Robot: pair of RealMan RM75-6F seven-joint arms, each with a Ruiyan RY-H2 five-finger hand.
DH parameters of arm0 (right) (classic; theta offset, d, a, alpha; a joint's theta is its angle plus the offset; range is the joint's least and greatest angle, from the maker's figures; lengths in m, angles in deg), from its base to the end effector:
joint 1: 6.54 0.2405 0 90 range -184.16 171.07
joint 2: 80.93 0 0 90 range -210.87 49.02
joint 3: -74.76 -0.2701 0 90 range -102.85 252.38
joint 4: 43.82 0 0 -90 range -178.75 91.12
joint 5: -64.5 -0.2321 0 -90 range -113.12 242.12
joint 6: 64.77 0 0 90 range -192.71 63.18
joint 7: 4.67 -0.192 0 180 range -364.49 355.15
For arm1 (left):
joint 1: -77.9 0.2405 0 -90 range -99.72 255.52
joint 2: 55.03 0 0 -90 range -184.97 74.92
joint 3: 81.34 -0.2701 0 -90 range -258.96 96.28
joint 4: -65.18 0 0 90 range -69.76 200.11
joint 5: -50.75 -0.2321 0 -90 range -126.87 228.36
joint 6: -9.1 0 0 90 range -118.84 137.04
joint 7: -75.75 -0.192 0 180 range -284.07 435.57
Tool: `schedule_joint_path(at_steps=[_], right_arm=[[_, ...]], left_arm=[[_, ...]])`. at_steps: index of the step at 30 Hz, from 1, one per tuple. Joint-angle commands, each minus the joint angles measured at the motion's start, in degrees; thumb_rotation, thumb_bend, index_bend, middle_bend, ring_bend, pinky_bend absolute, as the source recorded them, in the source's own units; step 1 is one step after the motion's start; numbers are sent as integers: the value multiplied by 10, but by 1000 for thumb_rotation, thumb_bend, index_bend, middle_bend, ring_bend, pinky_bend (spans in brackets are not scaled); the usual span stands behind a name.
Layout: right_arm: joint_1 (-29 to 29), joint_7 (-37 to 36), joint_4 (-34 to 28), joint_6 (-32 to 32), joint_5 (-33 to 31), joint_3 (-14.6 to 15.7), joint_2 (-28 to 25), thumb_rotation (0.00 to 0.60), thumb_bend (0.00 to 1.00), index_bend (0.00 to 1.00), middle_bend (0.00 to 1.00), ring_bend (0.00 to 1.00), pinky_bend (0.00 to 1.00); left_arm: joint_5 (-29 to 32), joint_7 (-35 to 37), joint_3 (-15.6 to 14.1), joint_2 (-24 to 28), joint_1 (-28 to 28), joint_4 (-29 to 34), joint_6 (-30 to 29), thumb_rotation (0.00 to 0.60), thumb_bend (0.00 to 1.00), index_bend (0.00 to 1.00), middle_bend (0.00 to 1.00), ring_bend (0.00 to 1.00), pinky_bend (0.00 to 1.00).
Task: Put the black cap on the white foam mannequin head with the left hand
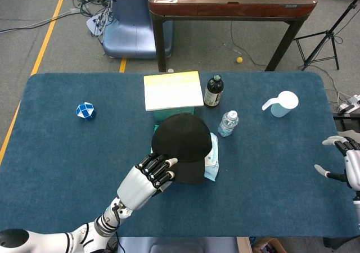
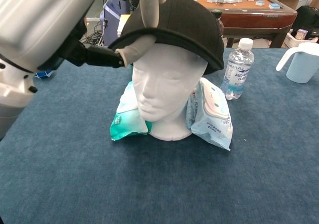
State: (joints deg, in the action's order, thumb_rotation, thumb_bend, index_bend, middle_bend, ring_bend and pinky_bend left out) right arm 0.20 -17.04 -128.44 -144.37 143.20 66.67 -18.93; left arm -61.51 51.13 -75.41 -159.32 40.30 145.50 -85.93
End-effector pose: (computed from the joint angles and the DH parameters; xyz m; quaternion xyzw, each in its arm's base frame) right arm -0.3741 -0.2660 0.1902 0.5358 -0.4179 0.4035 0.6128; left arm -0.0187 0.2659 -0.0160 -0.6265 -0.0508 -0.6926 0.3539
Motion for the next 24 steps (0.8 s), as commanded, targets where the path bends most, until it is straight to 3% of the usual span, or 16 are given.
schedule_joint_path(at_steps=[1, 14, 24], right_arm=[[1, 0, 1, 1, -1, -1, 0, 600, 44, 353, 301, 210, 265], [3, 6, 1, 7, -6, -1, 2, 600, 44, 353, 301, 210, 265], [2, 12, -2, 4, -6, -2, 3, 600, 44, 353, 301, 210, 265]], left_arm=[[0, -5, -4, 4, 5, 3, 5, 600, 381, 707, 381, 317, 361], [17, -40, -28, 45, 49, 46, 25, 600, 363, 384, 307, 262, 321], [48, -64, -37, 75, 92, 90, 34, 600, 357, 282, 262, 227, 307]])
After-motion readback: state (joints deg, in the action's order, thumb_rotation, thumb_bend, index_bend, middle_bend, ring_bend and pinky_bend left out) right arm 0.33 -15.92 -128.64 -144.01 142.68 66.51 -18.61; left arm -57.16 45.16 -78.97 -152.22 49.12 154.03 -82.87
